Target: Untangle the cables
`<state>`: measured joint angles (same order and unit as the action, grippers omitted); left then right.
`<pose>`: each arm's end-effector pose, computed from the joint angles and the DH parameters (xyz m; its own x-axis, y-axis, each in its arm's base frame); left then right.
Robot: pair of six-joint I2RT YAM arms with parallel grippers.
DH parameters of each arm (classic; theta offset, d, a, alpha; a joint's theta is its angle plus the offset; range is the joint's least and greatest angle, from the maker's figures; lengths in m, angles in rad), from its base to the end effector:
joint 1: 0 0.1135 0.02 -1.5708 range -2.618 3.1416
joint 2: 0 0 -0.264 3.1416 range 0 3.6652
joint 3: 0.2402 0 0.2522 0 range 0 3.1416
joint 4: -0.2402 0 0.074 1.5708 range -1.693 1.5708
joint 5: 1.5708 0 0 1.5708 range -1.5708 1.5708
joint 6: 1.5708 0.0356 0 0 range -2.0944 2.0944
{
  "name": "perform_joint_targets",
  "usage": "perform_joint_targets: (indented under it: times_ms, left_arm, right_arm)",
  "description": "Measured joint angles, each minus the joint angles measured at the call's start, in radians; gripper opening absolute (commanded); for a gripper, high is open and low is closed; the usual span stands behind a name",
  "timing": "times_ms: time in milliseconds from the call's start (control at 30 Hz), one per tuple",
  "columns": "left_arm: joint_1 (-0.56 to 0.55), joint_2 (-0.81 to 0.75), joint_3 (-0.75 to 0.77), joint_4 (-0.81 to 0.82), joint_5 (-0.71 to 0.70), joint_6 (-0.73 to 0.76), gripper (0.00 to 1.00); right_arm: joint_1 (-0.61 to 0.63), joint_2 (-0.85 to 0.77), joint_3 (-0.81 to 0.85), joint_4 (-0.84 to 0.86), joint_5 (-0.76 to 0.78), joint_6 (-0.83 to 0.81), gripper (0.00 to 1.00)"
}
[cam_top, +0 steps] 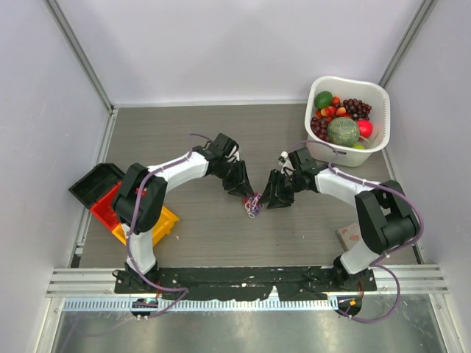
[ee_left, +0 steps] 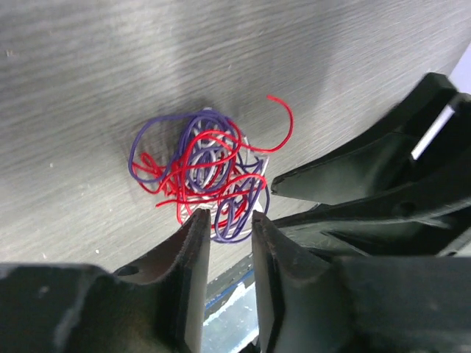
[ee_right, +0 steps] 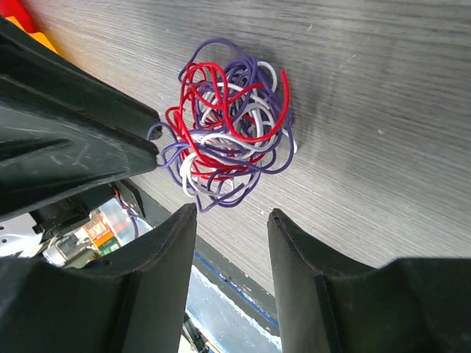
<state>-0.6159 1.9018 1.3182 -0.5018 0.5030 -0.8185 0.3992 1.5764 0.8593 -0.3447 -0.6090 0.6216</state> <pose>0.3103 -0.2407 0.1852 -0.9969 -0.0781 -0.0075 -0.0558 0.7730 -0.6320 0.2647 0.1337 0.1716 -0.9893 0.1011 -0.1053 0.0006 0.7239 0.6899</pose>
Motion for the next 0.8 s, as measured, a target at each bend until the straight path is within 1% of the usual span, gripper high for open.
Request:
perform_joint_targets:
  times_ms: [100,167,233,300,400,467,533,567,633,800]
  left_arm:
    - [0.003,0.0,0.0,0.03,0.009,-0.017,0.2]
    - [0.006,0.0,0.0,0.039,0.011,-0.018,0.17]
    - [0.006,0.0,0.0,0.042,0.014,-0.019,0.19]
    - [0.006,0.0,0.0,0.042,0.021,-0.02,0.26]
    - [0.006,0.0,-0.004,0.047,0.024,-0.023,0.27]
    - [0.006,0.0,-0.018,0.058,0.026,-0.024,0.24]
    - [0.006,0.0,-0.035,0.064,0.029,-0.03,0.19]
    - [0.006,0.0,-0.04,0.064,0.032,-0.035,0.13]
    - [0.006,0.0,-0.042,0.065,0.034,-0.042,0.0]
    - [0.006,0.0,-0.037,0.063,0.028,-0.034,0.0]
  right_arm:
    - [0.0,0.04,0.027,-0.02,-0.004,-0.029,0.49]
    - [0.002,0.063,0.049,-0.026,-0.006,-0.044,0.5]
    - [0.005,0.08,0.063,-0.026,-0.008,-0.053,0.52]
    - [0.008,0.082,0.064,-0.027,-0.007,-0.057,0.53]
    - [0.018,0.082,0.064,-0.023,-0.002,-0.055,0.54]
    - [0.02,0.081,0.061,-0.016,-0.002,-0.048,0.54]
    - [0.021,0.081,0.058,-0.012,-0.001,-0.043,0.54]
    - [0.021,0.081,0.057,-0.011,-0.001,-0.041,0.54]
    - [0.021,0.081,0.056,-0.011,0.001,-0.037,0.54]
    - [0.031,0.077,0.056,-0.009,0.015,-0.035,0.56]
